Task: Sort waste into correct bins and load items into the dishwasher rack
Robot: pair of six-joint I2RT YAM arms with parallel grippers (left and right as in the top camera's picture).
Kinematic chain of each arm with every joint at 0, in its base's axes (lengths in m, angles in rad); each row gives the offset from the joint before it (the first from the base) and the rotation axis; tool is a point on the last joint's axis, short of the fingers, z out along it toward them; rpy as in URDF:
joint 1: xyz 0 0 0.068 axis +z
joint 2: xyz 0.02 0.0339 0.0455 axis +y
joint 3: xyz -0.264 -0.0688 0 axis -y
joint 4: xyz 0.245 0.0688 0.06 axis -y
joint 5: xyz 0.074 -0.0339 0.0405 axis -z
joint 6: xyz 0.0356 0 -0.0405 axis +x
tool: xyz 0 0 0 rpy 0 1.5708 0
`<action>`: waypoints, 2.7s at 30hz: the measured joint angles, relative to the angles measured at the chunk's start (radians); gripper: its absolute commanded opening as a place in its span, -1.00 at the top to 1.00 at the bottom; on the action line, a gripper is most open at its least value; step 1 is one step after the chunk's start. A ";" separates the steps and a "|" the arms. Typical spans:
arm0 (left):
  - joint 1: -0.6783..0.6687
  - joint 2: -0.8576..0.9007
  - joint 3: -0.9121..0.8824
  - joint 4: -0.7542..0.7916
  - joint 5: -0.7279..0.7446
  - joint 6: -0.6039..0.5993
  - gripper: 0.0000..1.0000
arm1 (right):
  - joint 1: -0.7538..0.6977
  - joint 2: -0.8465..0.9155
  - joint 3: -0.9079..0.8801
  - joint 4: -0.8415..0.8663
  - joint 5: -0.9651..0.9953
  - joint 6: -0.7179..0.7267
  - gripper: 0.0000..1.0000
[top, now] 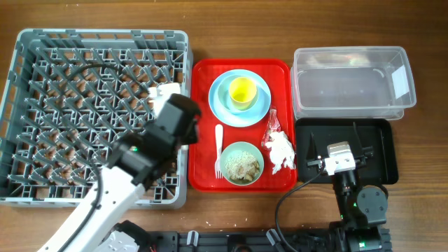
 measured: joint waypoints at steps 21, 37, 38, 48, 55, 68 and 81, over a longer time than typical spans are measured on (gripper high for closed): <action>0.106 0.303 -0.001 -0.077 0.122 0.236 0.85 | 0.000 0.000 0.000 0.000 0.000 0.000 -0.99; 0.138 0.300 0.090 -0.148 0.104 0.196 0.56 | 0.000 0.000 0.000 0.000 0.000 0.000 -1.00; 0.138 0.293 0.118 -0.166 0.122 0.185 0.39 | 0.000 0.000 0.000 0.000 0.000 0.000 -1.00; 0.136 0.166 0.187 -0.152 0.574 0.149 -1.00 | 0.000 0.000 0.000 0.000 0.000 0.000 -0.99; 0.042 0.216 0.184 -0.142 0.645 0.145 0.68 | 0.000 0.000 0.000 0.000 0.000 0.000 -0.99; -0.182 0.485 0.157 -0.124 0.376 -0.092 0.92 | 0.000 0.000 0.000 0.000 0.000 0.000 -0.99; -0.183 0.585 0.155 -0.114 0.373 -0.122 0.92 | 0.000 0.000 0.000 0.000 0.000 0.000 -0.99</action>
